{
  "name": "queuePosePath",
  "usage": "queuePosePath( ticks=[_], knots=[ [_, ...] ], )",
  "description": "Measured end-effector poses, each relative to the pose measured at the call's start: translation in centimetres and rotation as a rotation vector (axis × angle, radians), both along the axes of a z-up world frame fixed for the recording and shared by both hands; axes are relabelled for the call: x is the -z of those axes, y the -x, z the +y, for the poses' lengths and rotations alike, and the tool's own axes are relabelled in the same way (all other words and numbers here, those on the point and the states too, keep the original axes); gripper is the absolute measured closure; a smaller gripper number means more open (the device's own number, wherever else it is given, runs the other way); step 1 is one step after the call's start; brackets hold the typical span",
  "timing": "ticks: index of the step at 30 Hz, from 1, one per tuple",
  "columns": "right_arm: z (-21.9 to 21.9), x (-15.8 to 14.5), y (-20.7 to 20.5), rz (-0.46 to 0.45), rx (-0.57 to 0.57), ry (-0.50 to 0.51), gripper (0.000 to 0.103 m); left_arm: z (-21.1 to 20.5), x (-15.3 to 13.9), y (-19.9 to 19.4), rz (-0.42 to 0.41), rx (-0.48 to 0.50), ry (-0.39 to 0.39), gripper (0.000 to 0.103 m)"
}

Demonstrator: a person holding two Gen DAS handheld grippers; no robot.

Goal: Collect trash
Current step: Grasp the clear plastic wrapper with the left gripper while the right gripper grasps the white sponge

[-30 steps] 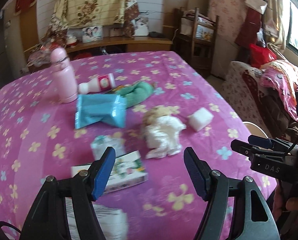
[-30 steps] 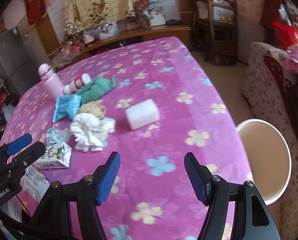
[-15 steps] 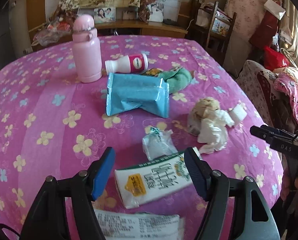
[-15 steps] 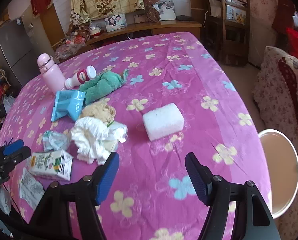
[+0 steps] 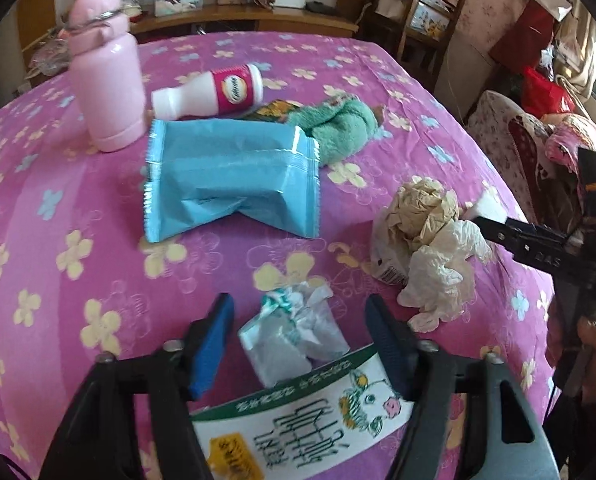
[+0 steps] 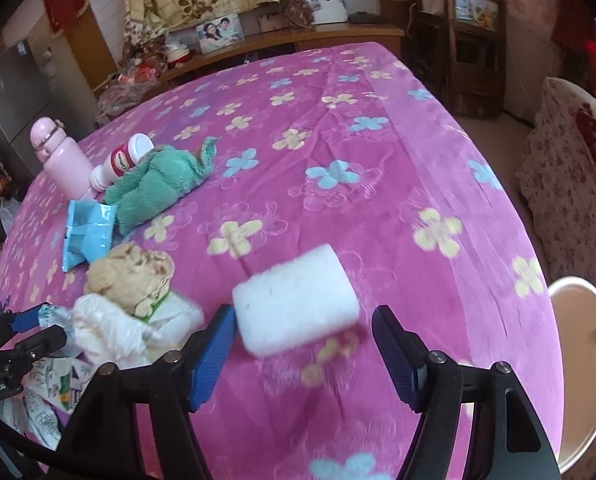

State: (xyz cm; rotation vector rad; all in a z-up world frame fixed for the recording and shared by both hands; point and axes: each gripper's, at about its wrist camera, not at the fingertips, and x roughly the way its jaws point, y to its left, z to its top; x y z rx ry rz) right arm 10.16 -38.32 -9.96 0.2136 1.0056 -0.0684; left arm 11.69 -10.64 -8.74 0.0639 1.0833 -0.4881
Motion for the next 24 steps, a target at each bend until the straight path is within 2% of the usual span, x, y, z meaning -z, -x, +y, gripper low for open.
queuePosePath(
  ticks=[1, 5, 6, 7, 8, 16, 24],
  knots=[
    [0.0, 0.2, -0.3, 0.004, -0.009, 0.000, 0.029, -0.2, 0.2, -0.1, 0.009, 0.009, -0.007, 0.060],
    [0.2, 0.5, -1.0, -0.002, -0.042, -0.010, 0.030, -0.6, 1.1, -0.4, 0.029, 0.033, -0.007, 0.079],
    [0.2, 0.5, -1.0, -0.006, -0.044, -0.020, 0.032, -0.5, 1.1, -0.3, 0.020, 0.032, 0.000, 0.079],
    [0.3, 0.5, -0.8, -0.012, -0.043, -0.018, 0.047, -0.4, 0.9, -0.3, 0.016, 0.028, 0.006, 0.081],
    [0.4, 0.4, -0.6, -0.020, -0.043, -0.003, 0.049, -0.2, 0.7, -0.3, 0.014, 0.021, 0.012, 0.081],
    [0.5, -1.7, 2.7, -0.067, -0.043, -0.035, 0.049, 1.0, -2.6, 0.4, -0.050, -0.016, 0.046, 0.082],
    [0.7, -4.2, 5.9, -0.112, -0.042, -0.038, 0.049, -1.1, -5.0, 3.0, -0.118, -0.003, 0.048, 0.081]
  ],
)
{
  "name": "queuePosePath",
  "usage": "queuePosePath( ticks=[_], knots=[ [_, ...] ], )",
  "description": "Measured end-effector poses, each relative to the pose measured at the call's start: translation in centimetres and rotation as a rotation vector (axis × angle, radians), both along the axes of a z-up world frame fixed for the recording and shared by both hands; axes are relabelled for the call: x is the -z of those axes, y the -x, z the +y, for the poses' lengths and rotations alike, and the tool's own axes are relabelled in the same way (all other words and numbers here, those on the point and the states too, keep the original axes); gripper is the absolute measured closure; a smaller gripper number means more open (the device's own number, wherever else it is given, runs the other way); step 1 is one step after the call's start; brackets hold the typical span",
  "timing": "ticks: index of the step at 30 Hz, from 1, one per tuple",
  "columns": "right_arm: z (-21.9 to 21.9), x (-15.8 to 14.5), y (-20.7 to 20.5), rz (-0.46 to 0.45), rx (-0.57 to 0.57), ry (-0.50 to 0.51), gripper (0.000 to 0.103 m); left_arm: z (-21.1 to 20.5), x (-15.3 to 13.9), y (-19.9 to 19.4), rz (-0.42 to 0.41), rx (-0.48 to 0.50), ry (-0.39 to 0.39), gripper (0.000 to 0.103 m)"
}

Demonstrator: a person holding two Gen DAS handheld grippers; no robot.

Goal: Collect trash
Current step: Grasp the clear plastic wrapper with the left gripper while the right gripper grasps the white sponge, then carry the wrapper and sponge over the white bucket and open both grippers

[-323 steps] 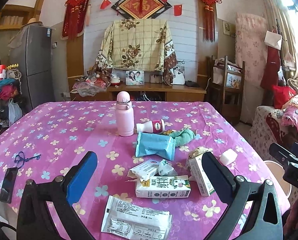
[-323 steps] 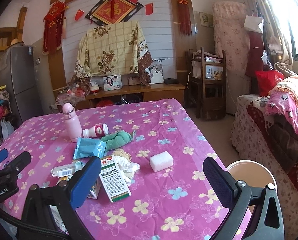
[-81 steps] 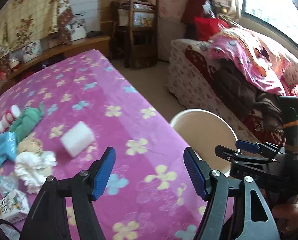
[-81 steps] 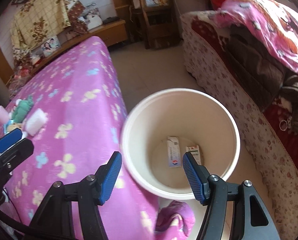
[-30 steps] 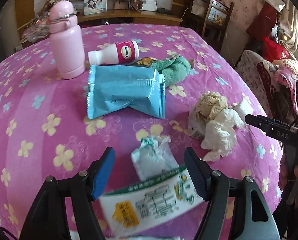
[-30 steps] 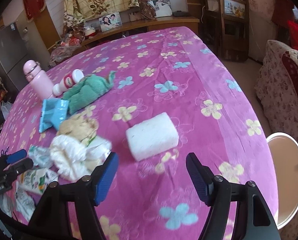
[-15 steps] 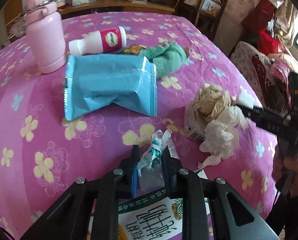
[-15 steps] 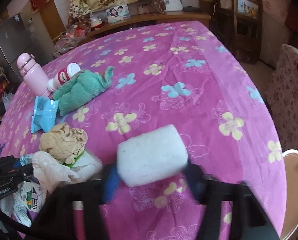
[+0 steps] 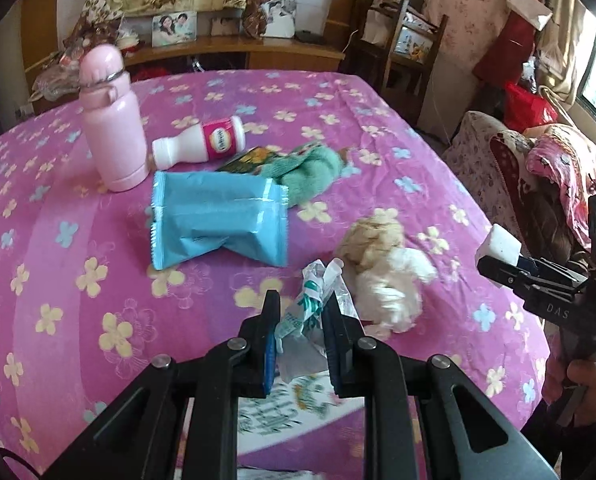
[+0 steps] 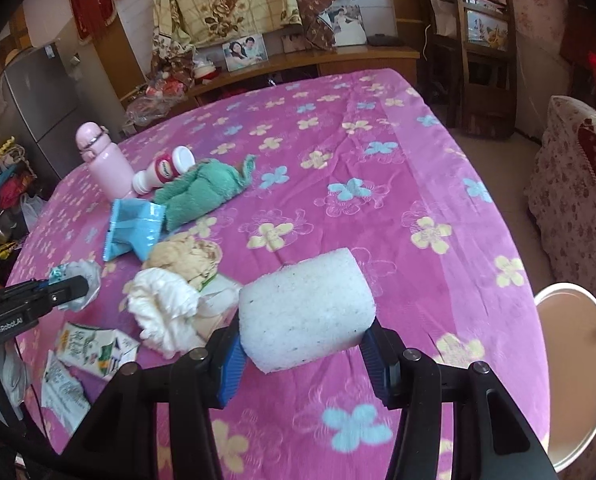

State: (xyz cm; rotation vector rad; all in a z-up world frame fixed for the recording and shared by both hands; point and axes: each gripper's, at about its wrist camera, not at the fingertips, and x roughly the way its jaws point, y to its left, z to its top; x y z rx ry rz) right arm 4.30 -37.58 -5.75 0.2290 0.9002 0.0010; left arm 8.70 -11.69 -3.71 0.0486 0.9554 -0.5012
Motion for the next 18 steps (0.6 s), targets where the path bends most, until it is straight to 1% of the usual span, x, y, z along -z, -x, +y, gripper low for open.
queuePosePath(
  ticks=[5, 10, 18],
  knots=[
    [0.4, -1.4, 2.2, -0.028, 0.004, 0.015, 0.048, -1.4, -1.0, 1.9, -0.040, 0.004, 0.009, 0.081],
    [0.0, -2.2, 4.1, -0.046, 0.021, 0.027, 0.046, -3.5, -1.7, 3.7, -0.058, 0.026, 0.020, 0.081],
    [-2.1, -3.0, 6.9, -0.062, 0.064, 0.045, 0.046, -8.2, -3.1, 6.8, -0.098, 0.119, 0.027, 0.081]
  ],
)
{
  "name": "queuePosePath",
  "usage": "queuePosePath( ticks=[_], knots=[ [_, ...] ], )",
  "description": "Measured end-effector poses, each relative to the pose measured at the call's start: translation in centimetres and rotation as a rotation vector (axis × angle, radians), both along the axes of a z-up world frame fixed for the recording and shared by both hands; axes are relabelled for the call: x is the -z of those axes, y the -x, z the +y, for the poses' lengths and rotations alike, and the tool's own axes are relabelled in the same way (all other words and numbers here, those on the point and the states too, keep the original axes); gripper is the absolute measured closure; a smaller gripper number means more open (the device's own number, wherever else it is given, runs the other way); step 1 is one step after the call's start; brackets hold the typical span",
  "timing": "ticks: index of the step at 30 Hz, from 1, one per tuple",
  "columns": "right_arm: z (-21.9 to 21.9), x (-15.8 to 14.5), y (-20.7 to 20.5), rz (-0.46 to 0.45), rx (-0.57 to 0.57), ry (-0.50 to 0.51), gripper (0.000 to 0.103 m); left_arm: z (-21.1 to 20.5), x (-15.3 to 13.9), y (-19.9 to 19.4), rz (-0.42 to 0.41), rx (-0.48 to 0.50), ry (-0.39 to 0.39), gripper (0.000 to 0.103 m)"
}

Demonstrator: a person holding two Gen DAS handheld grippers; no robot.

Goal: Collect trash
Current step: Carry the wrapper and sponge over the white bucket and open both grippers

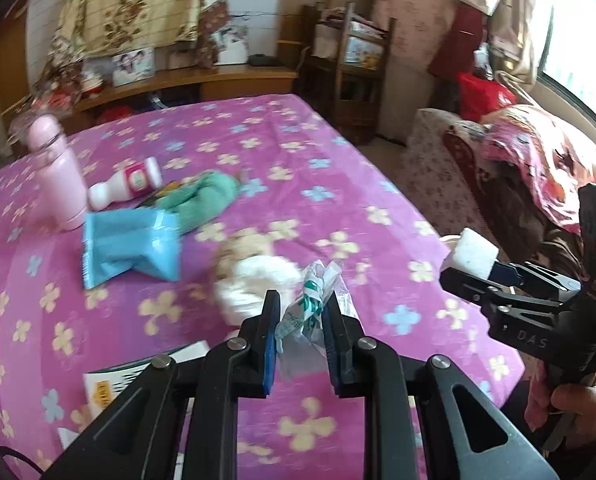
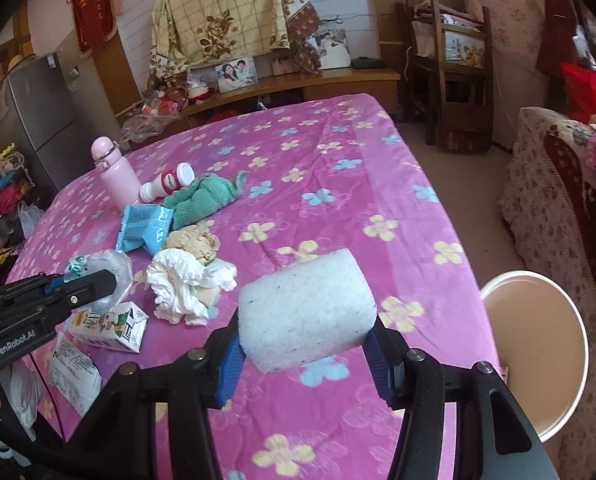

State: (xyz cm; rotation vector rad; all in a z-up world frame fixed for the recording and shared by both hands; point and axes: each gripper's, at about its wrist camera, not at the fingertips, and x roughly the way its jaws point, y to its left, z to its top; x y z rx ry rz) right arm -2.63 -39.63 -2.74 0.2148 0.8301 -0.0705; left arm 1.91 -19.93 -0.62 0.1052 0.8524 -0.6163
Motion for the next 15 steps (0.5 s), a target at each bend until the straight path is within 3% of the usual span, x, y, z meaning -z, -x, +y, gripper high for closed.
queuePosePath(
  ticks=[15],
  knots=[
    [-9.6, -0.8, 6.3, 0.024, 0.195, 0.055, 0.046, -11.2, -1.1, 3.8, -0.006, 0.197, 0.032, 0.081]
  ],
)
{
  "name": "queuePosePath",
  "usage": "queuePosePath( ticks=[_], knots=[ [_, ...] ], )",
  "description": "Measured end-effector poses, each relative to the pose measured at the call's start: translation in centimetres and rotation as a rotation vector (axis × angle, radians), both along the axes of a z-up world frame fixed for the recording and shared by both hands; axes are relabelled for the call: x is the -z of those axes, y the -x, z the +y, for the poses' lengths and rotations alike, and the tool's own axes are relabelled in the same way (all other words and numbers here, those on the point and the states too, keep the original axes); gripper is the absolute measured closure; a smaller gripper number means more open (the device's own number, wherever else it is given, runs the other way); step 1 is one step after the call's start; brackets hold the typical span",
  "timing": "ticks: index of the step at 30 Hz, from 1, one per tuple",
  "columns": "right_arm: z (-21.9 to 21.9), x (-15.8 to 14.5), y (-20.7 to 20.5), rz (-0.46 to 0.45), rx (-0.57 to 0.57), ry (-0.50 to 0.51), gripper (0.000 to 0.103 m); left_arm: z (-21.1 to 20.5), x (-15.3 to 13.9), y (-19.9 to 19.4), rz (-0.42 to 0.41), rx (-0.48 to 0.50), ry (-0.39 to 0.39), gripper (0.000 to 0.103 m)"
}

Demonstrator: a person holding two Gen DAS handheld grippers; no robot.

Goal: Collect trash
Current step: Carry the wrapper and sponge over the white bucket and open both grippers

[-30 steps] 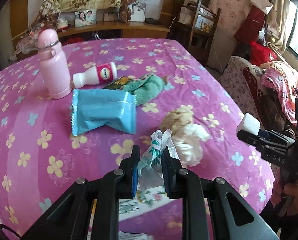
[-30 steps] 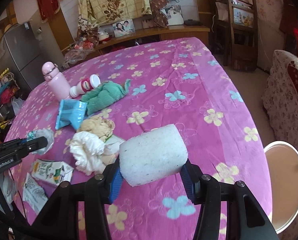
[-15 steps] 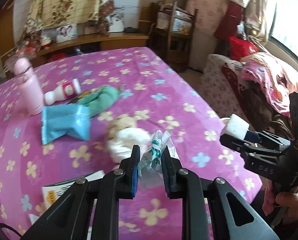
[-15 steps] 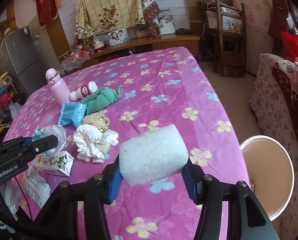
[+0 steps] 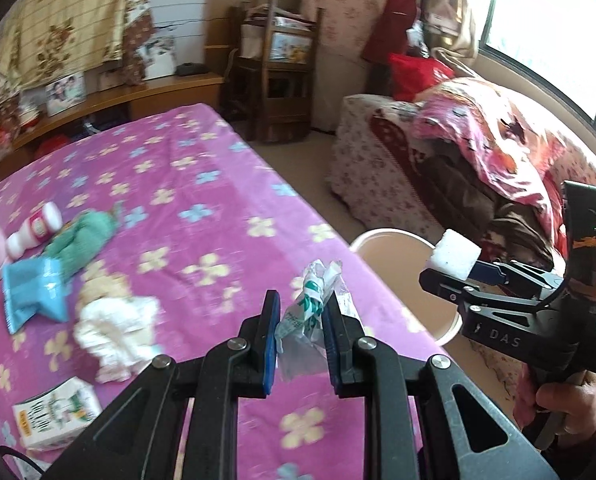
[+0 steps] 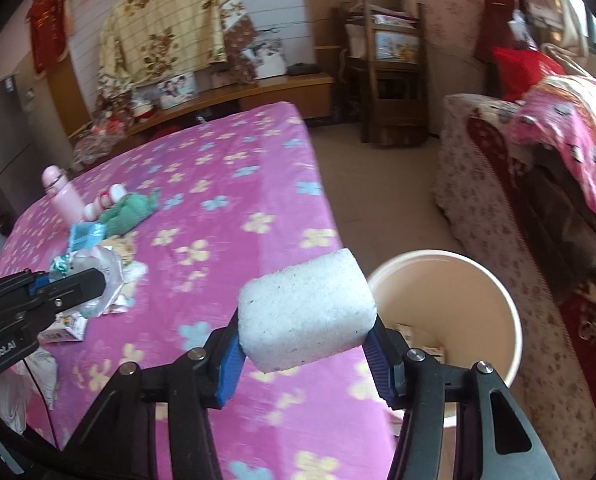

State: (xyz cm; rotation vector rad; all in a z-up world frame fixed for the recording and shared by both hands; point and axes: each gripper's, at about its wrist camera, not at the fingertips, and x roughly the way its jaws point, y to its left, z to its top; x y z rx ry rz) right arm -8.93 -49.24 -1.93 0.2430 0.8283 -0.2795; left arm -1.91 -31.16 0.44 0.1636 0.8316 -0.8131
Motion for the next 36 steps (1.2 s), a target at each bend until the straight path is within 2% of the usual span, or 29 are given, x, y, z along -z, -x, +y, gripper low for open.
queuePosePath(
  ticks=[6, 16, 32, 36],
  knots=[
    [-3.4, 0.7, 2.0, 0.022, 0.069, 0.012, 0.046, -4.5, 0.1, 1.0, 0.016, 0.081, 0.008, 0.081],
    [-7.5, 2.6, 4.3, 0.051, 0.142, -0.014, 0.045, -10.1, 1.1, 1.9, 0.047, 0.159, 0.009, 0.081],
    [-11.4, 4.9, 5.8, 0.085, 0.214, -0.037, 0.045, -15.5, 2.6, 1.8, 0.058, 0.210, -0.013, 0.081],
    [-12.2, 5.6, 5.9, 0.094, 0.231, -0.045, 0.045, -16.1, 3.1, 1.8, 0.061, 0.219, -0.019, 0.076]
  ],
)
